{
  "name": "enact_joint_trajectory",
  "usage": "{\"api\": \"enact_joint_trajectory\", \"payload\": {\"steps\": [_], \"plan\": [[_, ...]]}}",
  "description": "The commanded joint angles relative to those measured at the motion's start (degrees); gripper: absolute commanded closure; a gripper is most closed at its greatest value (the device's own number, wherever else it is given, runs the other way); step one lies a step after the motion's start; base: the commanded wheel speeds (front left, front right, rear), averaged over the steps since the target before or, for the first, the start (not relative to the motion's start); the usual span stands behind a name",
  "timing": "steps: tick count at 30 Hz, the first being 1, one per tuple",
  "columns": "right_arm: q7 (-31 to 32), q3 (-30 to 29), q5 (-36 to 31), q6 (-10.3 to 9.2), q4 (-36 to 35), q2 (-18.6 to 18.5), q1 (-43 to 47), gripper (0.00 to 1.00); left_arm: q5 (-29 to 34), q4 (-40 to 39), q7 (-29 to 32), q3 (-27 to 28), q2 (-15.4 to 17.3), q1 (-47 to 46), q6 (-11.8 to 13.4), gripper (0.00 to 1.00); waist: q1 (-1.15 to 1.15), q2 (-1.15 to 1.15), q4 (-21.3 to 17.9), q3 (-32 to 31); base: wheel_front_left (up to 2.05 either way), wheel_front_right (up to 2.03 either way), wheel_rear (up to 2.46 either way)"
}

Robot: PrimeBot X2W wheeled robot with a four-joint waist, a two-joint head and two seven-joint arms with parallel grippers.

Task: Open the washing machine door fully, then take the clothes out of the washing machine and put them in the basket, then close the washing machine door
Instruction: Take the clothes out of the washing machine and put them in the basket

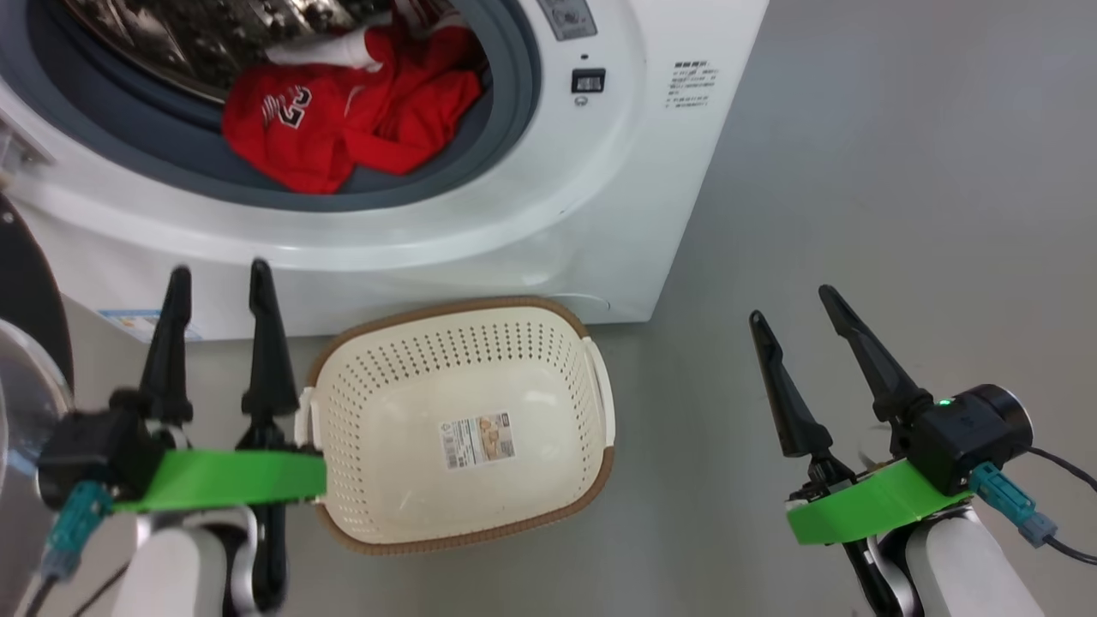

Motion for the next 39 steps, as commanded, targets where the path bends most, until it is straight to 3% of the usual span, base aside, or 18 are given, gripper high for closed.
{"api": "enact_joint_trajectory", "payload": {"steps": [1,22,30,39], "plan": [[-0.4,1.6,-0.2,0.35,-1.7,0.0,-1.5,0.00,0.1,-0.3,-0.2,1.3,1.4,-2.7,-0.6,0.00,0.00,0.00,0.0,1.9,0.00,0.00,0.00],[-0.4,2.4,0.7,0.35,-2.7,-0.7,-5.3,0.00,3.0,17.5,-0.3,0.6,2.5,-27.3,-1.4,0.00,0.00,0.00,-1.1,10.2,0.00,0.00,0.00],[-0.4,3.0,1.4,0.35,-2.4,-0.9,-7.1,0.00,4.4,28.4,-0.3,0.1,4.5,-37.3,-0.7,0.00,0.00,0.00,-3.2,12.9,0.00,0.00,0.00],[-0.4,2.6,1.8,0.35,-2.9,-0.8,-8.2,0.00,5.9,39.9,3.8,-1.0,7.7,-47.5,0.3,0.00,0.00,0.00,-5.5,17.0,0.00,0.00,0.00]]}}
